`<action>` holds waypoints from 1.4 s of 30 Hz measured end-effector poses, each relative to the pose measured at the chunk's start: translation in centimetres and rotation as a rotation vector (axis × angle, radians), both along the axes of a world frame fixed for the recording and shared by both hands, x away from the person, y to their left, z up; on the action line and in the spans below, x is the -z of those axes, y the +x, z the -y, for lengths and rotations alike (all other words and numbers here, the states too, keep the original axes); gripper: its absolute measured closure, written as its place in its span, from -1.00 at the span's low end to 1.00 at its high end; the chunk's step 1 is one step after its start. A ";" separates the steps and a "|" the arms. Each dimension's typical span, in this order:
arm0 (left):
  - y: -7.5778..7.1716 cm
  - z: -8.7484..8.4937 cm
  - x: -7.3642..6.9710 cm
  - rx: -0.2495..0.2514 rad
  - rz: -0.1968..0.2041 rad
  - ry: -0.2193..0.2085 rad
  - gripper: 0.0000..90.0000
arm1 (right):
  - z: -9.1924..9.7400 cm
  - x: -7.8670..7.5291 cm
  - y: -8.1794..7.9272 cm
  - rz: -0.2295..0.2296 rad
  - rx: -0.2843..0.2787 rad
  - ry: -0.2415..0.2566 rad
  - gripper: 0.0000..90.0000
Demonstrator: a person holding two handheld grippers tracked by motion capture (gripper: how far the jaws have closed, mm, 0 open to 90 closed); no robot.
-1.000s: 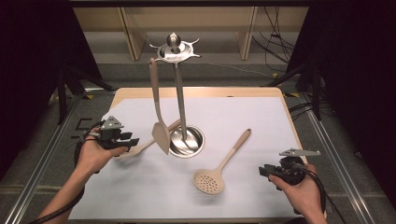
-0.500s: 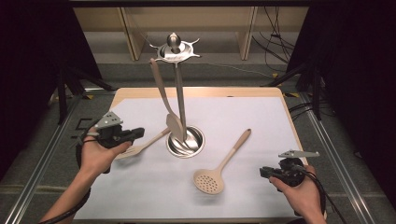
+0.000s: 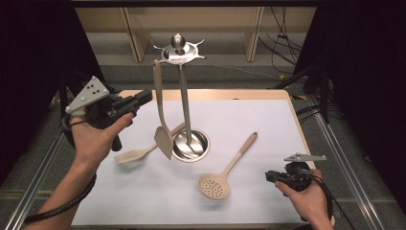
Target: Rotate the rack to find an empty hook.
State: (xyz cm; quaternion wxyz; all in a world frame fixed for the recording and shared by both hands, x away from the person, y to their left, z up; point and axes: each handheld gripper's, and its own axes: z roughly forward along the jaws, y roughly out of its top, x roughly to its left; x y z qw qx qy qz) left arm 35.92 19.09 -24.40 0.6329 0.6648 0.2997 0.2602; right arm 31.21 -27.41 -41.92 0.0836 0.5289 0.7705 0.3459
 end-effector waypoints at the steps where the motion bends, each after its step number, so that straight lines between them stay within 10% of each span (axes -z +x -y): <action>1: 0.1 0.2 -0.5 0.001 0.007 -0.002 0.99 | 0.0 0.0 0.0 0.000 -0.001 0.003 0.77; 11: 1.7 1.0 -3.3 -0.025 0.035 -0.005 0.99 | 0.2 0.1 0.1 0.003 0.002 0.006 0.77; 42: 4.7 0.8 -4.2 -0.080 0.006 0.058 0.99 | 0.3 0.4 0.3 0.011 0.009 -0.012 0.78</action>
